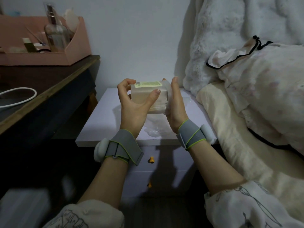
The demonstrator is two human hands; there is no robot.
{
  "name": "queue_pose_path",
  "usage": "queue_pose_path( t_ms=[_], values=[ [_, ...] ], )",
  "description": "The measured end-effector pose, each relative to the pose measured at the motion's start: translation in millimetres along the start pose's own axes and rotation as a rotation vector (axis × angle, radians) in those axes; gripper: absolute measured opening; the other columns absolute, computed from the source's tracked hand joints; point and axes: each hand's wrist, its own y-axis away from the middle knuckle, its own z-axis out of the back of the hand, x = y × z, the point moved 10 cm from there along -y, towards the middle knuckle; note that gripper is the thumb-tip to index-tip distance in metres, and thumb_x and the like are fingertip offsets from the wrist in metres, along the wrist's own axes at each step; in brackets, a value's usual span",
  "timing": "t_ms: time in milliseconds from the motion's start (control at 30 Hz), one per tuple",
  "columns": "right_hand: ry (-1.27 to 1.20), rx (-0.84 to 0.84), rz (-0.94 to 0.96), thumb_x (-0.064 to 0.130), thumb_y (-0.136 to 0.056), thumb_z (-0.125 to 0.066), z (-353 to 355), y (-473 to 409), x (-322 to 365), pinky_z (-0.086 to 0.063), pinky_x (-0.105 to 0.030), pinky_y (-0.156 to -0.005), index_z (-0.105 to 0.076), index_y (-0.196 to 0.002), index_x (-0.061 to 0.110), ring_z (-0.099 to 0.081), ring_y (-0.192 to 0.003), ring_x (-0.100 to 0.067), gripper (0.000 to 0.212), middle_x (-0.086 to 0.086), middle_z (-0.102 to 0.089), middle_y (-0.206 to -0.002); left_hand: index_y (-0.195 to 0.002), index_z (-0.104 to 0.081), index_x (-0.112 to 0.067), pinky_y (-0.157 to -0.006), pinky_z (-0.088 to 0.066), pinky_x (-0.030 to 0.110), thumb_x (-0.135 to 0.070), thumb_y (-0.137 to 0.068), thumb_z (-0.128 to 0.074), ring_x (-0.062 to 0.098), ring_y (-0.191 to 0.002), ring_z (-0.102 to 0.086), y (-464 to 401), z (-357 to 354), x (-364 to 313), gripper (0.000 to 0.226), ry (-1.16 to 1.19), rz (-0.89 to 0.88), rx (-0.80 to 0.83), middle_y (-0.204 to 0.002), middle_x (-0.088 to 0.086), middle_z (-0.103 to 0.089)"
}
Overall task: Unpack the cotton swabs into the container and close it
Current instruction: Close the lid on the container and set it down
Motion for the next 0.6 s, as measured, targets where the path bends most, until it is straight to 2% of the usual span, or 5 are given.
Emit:
queue_pose_path(
  t_ms=[100, 200, 300, 433, 600],
  values=[
    [-0.010, 0.045, 0.034, 0.063, -0.082, -0.039, -5, 5, 6, -0.048, -0.033, -0.085, -0.064, -0.092, 0.027, -0.062, -0.095, -0.015, 0.044, 0.001, -0.066, -0.101, -0.111, -0.035, -0.029, -0.080, -0.056, 0.026, -0.022, -0.076, -0.074, 0.013, -0.105, -0.055, 1, -1, -2, 0.053, 0.010, -0.005, 0.022, -0.123, 0.001, -0.045],
    [-0.024, 0.011, 0.060, 0.044, -0.095, -0.038, -1, 10, 10, -0.050, -0.037, -0.085, -0.064, -0.076, 0.026, -0.063, -0.084, -0.014, 0.037, 0.003, -0.067, -0.086, -0.112, -0.036, -0.030, -0.072, -0.054, 0.017, -0.028, -0.084, -0.065, 0.007, -0.099, -0.055, 2, -2, 2, 0.041, 0.052, 0.042, 0.033, -0.112, -0.012, -0.047],
    [-0.030, -0.036, 0.062, 0.039, -0.096, -0.038, 2, 11, 13, -0.048, -0.040, -0.095, -0.063, -0.083, 0.028, -0.063, -0.090, -0.016, 0.030, 0.001, -0.067, -0.094, -0.121, -0.036, -0.033, -0.071, -0.053, 0.013, -0.032, -0.088, -0.059, -0.001, -0.093, -0.055, 2, -5, 7, 0.041, 0.075, 0.105, 0.044, -0.107, -0.023, -0.043],
    [-0.057, -0.080, 0.039, 0.040, -0.097, -0.033, 7, 9, 11, -0.046, -0.040, -0.100, -0.057, -0.108, 0.030, -0.060, -0.103, -0.019, 0.028, -0.007, -0.063, -0.120, -0.136, -0.033, -0.031, -0.084, -0.053, 0.022, -0.033, -0.086, -0.061, 0.008, -0.107, -0.056, 2, -7, 17, 0.057, 0.065, 0.176, 0.055, -0.124, -0.007, -0.048],
    [-0.107, -0.082, 0.021, 0.040, -0.097, -0.032, 10, 7, 8, -0.047, -0.039, -0.094, -0.061, -0.100, 0.030, -0.060, -0.098, -0.022, 0.031, -0.008, -0.065, -0.112, -0.133, -0.034, -0.029, -0.082, -0.055, 0.019, -0.024, -0.085, -0.065, 0.007, -0.108, -0.056, 5, -12, 10, 0.058, 0.048, 0.124, 0.078, -0.133, 0.001, -0.046]
  ],
)
